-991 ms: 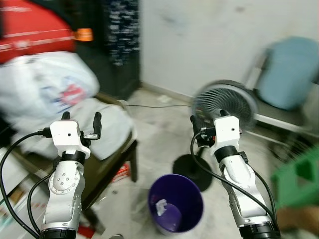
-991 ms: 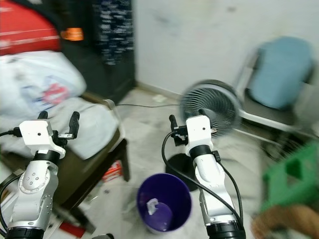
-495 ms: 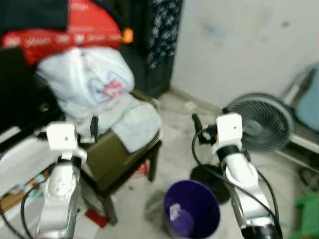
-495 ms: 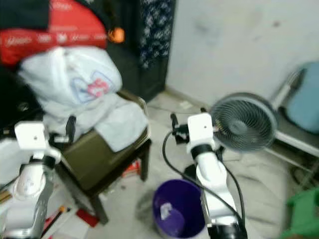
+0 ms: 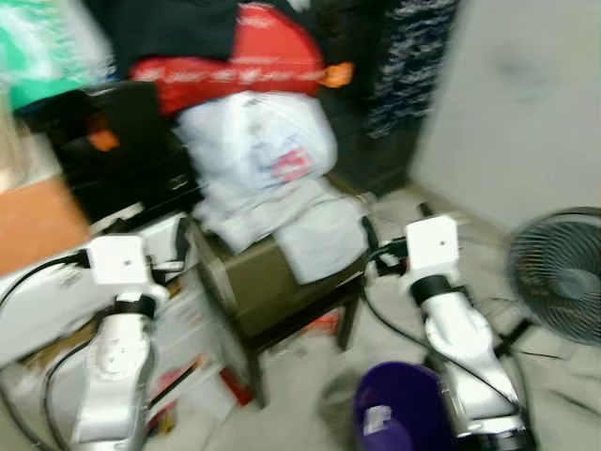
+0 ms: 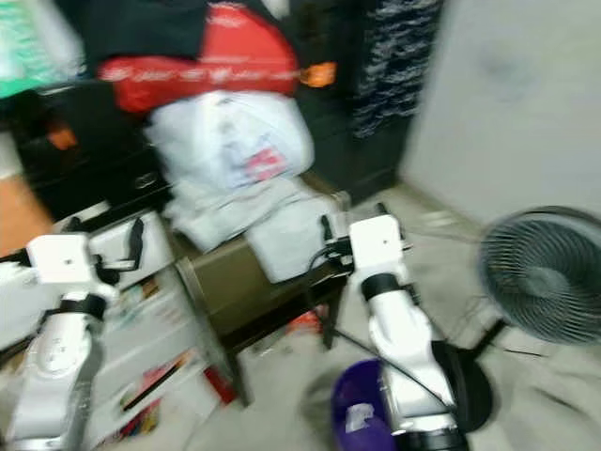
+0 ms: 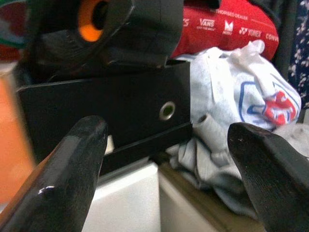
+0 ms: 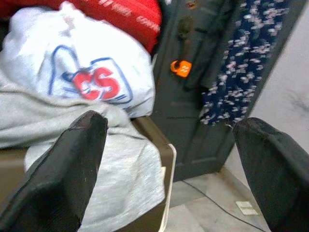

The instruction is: Clean up the room

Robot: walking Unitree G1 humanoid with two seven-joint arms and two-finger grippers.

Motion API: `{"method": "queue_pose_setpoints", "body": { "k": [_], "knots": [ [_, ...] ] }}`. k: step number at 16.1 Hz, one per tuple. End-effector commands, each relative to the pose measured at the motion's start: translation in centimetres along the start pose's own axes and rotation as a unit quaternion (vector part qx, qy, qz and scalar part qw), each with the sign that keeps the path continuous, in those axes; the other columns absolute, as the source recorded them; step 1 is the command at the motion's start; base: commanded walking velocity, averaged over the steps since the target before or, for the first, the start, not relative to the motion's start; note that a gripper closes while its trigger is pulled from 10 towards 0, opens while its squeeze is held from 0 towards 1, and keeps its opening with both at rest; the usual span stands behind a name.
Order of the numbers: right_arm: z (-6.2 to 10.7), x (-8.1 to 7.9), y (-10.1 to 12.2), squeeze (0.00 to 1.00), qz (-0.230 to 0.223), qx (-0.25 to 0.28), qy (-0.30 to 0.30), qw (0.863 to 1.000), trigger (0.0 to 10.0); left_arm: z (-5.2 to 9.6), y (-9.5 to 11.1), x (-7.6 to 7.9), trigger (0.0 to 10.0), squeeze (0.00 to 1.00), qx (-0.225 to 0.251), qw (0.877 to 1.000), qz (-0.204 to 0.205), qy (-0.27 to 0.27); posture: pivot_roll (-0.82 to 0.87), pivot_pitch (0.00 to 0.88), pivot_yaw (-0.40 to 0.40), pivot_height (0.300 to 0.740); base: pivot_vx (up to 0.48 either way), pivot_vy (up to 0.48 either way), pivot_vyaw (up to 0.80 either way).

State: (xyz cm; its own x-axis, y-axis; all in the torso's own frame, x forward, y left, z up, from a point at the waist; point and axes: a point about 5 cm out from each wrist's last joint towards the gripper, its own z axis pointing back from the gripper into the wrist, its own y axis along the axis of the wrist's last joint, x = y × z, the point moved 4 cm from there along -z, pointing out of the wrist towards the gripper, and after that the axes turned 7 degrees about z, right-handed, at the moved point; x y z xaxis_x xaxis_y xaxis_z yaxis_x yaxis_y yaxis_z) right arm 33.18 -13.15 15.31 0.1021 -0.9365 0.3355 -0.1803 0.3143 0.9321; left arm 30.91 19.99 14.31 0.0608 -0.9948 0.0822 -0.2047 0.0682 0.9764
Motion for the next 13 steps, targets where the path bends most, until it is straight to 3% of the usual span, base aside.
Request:
{"method": "queue_pose_setpoints", "body": {
  "k": [1, 13],
  "knots": [
    [-0.1, 0.4, 0.8, 0.00, -0.002, 0.012, -0.012, 1.000, 10.0, -0.1, 0.3, 0.2, 10.0, 0.00, -0.001, 1.000, -0.002, -0.001, -0.10, 0.000, -0.030, 0.740, 0.000, 0.000, 0.80],
    [-0.6, 0.5, 0.9, 0.00, 0.001, 0.013, -0.023, 1.000, 10.0, -0.2, 0.2, 1.3, 10.0, 0.00, -0.002, 1.000, -0.004, -0.022, -0.09, 0.008, -0.028, 0.740, 0.000, 0.000, 0.72]
  ]
}}
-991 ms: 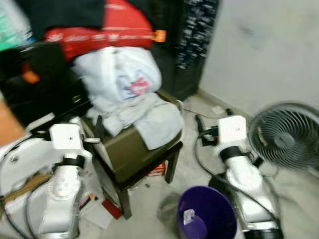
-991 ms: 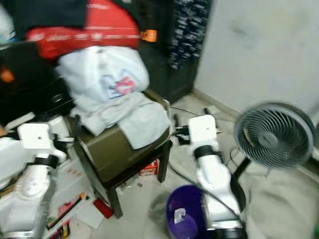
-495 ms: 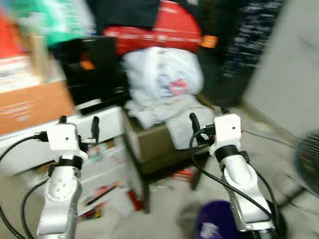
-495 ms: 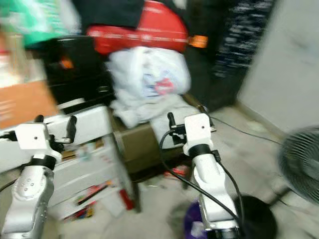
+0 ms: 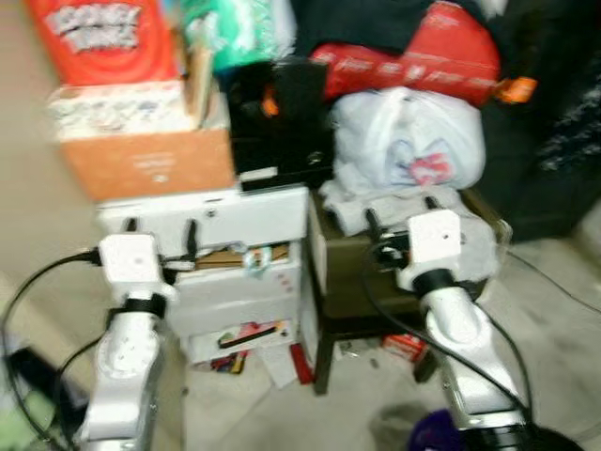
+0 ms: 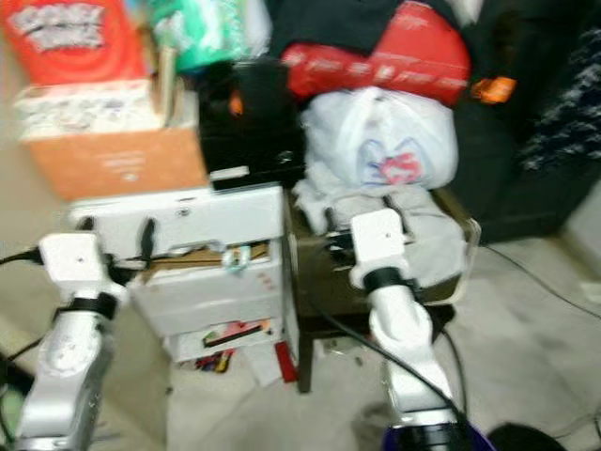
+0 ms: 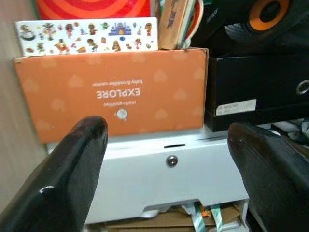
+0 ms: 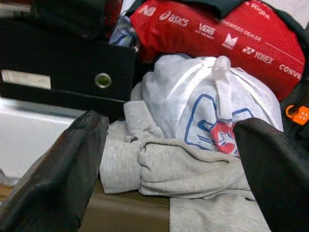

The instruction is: Clean up the room

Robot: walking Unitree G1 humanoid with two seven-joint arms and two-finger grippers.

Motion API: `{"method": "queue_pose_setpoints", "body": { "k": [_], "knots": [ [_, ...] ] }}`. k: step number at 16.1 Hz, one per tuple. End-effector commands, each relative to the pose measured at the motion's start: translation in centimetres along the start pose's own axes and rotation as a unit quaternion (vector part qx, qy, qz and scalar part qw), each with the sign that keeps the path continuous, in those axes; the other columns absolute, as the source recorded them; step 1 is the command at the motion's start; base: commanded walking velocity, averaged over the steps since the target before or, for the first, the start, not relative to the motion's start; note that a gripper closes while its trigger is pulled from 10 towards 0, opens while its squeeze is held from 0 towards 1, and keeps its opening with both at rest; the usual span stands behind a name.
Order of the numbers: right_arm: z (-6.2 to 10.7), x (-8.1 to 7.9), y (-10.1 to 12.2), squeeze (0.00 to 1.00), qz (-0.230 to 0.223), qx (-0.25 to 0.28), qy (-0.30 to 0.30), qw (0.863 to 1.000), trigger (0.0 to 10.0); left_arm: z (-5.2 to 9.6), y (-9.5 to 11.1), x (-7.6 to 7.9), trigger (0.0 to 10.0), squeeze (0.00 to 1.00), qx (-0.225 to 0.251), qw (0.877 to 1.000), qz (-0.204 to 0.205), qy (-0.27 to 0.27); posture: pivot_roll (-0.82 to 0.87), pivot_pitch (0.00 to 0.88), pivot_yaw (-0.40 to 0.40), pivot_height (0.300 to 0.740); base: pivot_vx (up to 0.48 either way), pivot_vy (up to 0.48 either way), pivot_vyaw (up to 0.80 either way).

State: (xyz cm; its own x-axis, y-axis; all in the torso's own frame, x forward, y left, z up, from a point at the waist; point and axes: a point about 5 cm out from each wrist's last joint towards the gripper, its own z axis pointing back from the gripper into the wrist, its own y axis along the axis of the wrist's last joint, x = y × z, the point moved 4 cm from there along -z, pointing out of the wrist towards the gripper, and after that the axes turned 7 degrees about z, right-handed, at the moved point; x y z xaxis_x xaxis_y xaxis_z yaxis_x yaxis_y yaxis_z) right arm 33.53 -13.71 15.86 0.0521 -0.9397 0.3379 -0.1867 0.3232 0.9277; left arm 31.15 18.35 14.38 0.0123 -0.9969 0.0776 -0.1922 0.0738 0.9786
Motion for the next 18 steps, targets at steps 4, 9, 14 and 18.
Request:
{"method": "queue_pose_setpoints", "body": {
  "k": [4, 9, 14, 18],
  "knots": [
    [-0.6, -0.1, 0.6, 0.00, -0.003, 0.010, -0.003, 1.000, 10.0, 0.0, 0.1, 0.3, 10.0, 0.00, 0.000, 1.000, -0.011, -0.007, -0.09, 0.000, -0.033, 0.740, 0.000, 0.000, 0.13],
    [-0.7, -0.2, 0.6, 0.00, -0.001, 0.011, -0.002, 1.000, 10.0, 0.0, 0.1, 0.5, 10.0, 0.00, 0.001, 1.000, -0.012, -0.012, -0.09, 0.000, -0.035, 0.740, 0.000, 0.000, 0.52],
    [-0.6, 0.5, 0.3, 0.00, 0.001, 0.004, -0.019, 1.000, 10.0, 0.1, 0.2, 2.2, 10.0, 0.00, 0.001, 0.998, -0.020, -0.064, -0.09, 0.000, -0.033, 0.740, 0.000, 0.000, 0.32],
    [-0.3, 0.2, 0.0, 0.00, 0.000, -0.002, -0.019, 1.000, 10.0, 0.0, 0.1, 2.0, 10.0, 0.00, -0.003, 0.998, -0.014, -0.061, -0.09, 0.000, -0.028, 0.740, 0.000, -0.073, 0.00]
  ]
}}
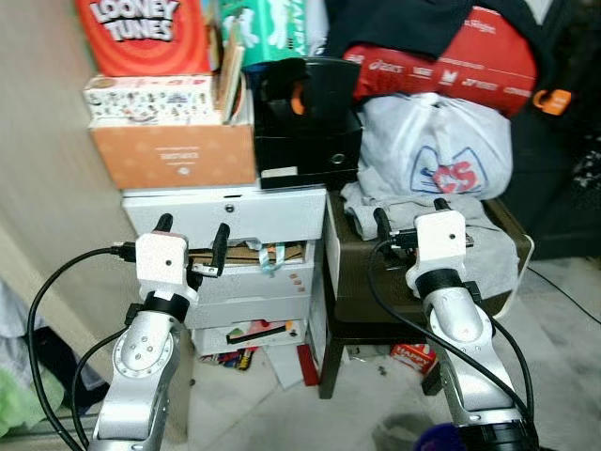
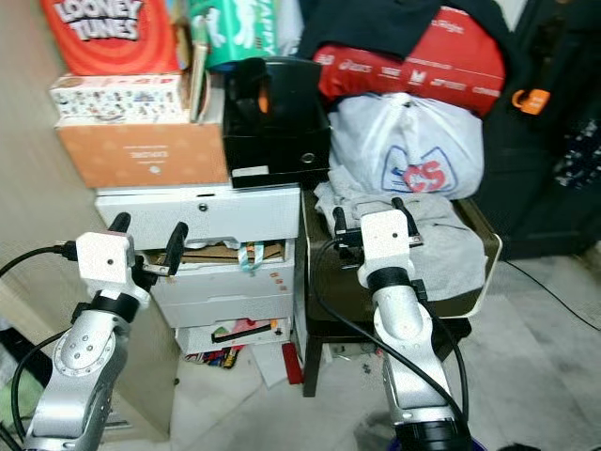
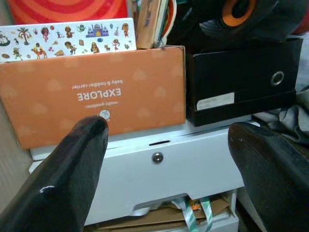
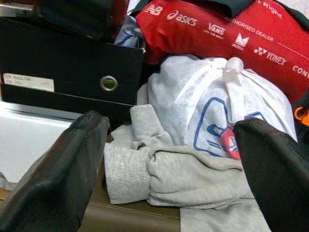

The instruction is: Clean up the room

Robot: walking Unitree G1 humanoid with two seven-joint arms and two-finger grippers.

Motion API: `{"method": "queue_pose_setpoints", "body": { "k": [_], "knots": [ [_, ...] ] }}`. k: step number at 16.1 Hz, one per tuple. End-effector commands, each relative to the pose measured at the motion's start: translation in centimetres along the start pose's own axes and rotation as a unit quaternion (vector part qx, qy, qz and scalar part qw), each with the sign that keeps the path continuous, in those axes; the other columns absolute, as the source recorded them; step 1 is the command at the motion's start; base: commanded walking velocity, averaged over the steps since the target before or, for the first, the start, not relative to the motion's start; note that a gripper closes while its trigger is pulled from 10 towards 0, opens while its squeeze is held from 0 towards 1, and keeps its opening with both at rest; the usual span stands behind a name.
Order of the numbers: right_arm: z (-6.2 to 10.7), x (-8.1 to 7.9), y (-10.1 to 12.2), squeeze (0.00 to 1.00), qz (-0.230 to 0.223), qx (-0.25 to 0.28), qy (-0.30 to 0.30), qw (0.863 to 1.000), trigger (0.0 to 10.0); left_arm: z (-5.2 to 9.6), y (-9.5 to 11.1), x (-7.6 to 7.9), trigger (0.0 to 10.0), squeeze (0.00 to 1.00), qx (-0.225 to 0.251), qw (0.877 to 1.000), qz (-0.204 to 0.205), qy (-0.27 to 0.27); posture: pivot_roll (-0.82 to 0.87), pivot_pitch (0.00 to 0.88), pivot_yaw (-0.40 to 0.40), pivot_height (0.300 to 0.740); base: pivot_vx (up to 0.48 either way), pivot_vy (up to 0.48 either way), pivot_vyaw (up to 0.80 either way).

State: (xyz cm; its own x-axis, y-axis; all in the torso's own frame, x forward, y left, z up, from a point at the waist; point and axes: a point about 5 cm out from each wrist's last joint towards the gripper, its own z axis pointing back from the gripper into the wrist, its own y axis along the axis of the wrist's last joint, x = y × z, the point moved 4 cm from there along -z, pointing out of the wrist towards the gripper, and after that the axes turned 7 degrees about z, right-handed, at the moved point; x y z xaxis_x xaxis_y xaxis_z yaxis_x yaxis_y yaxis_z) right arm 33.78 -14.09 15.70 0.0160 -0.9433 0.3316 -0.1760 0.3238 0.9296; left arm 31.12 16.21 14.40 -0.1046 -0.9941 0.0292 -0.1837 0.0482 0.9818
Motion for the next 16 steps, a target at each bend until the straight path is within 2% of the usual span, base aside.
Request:
{"method": "queue_pose_setpoints", "body": {
  "k": [1, 10, 15, 16],
  "knots": [
    [-0.1, -0.1, 0.3, 0.00, 0.000, 0.003, -0.001, 1.000, 10.0, -0.1, 0.2, -0.2, 10.0, 0.00, 0.002, 1.000, -0.001, 0.001, -0.09, 0.000, -0.028, 0.740, 0.000, -0.292, 0.00],
    [-0.5, -0.2, 0.5, 0.00, 0.000, 0.005, -0.001, 1.000, 10.0, -0.3, 0.1, -0.4, 10.0, 0.00, -0.001, 1.000, 0.006, 0.004, -0.09, 0.002, -0.026, 0.740, 0.000, -0.325, 0.00],
    [-0.7, 0.1, 0.5, 0.00, 0.003, 0.007, -0.008, 1.000, 10.0, -0.5, 0.0, -1.1, 10.0, 0.00, -0.002, 1.000, 0.014, 0.022, -0.09, 0.003, -0.022, 0.740, 0.000, 0.000, 0.00],
    [-0.7, 0.0, 0.5, 0.00, 0.003, 0.006, -0.006, 1.000, 10.0, -0.4, 0.0, -1.2, 10.0, 0.00, -0.004, 1.000, 0.013, 0.024, -0.09, 0.003, -0.022, 0.740, 0.000, 0.000, 0.80]
  ]
}}
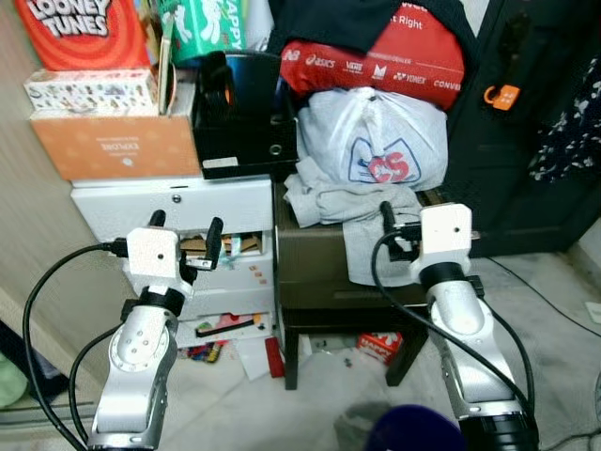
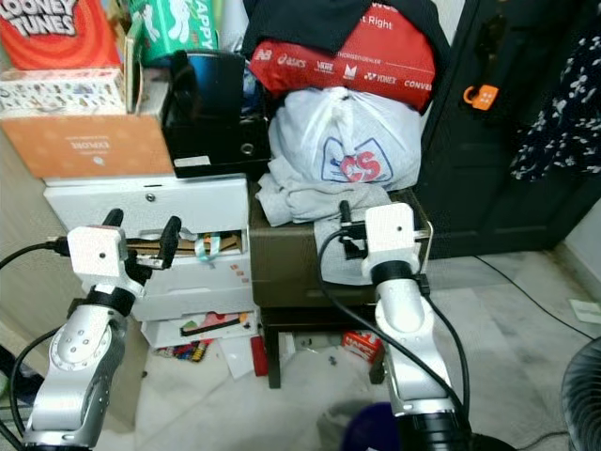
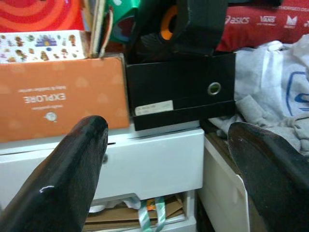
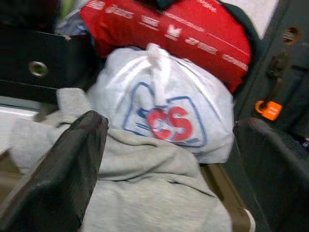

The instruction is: Clean up the room

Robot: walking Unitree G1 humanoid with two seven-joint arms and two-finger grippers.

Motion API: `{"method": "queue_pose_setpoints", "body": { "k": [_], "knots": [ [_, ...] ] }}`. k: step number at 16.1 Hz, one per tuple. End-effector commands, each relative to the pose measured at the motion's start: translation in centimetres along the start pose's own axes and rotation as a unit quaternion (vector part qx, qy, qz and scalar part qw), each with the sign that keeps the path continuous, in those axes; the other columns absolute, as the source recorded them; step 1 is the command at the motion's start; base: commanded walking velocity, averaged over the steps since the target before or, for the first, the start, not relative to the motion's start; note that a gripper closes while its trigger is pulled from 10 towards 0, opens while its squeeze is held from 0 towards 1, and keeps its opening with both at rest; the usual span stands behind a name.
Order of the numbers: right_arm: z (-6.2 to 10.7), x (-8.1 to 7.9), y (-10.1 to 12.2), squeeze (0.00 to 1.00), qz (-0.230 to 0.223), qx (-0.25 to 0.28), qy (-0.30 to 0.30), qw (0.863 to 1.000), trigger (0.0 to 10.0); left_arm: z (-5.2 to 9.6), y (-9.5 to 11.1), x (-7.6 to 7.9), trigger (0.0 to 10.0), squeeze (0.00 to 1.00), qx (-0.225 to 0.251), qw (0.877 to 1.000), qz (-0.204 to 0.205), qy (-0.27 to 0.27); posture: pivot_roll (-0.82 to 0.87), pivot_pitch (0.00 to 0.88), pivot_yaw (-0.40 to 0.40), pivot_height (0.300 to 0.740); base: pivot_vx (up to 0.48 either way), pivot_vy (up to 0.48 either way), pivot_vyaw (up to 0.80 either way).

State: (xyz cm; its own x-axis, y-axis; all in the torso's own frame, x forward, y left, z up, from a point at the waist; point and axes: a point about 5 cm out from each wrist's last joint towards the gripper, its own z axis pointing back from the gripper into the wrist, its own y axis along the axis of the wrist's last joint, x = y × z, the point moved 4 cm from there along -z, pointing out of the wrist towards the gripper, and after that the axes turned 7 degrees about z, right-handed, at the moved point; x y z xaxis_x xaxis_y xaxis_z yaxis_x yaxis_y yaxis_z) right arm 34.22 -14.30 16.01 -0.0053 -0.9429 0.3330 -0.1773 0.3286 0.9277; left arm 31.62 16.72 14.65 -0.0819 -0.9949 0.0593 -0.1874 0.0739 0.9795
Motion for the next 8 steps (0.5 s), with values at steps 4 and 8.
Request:
{"method": "queue_pose_setpoints", "body": {
  "k": [4, 8],
  "knots": [
    [-0.09, -0.56, 0.21, 0.00, -0.002, 0.004, 0.007, 1.000, 10.0, 0.08, -0.37, -1.01, 10.0, 0.00, -0.010, 1.000, -0.001, 0.020, -0.09, 0.002, -0.021, 0.740, 0.000, 0.000, 0.80],
    [-0.17, -0.55, 0.20, 0.00, -0.003, 0.004, 0.007, 1.000, 10.0, 0.08, -0.37, -1.53, 10.0, 0.00, -0.010, 0.999, -0.006, 0.034, -0.09, 0.002, -0.023, 0.740, 0.000, 0.000, 0.80]
  ]
}}
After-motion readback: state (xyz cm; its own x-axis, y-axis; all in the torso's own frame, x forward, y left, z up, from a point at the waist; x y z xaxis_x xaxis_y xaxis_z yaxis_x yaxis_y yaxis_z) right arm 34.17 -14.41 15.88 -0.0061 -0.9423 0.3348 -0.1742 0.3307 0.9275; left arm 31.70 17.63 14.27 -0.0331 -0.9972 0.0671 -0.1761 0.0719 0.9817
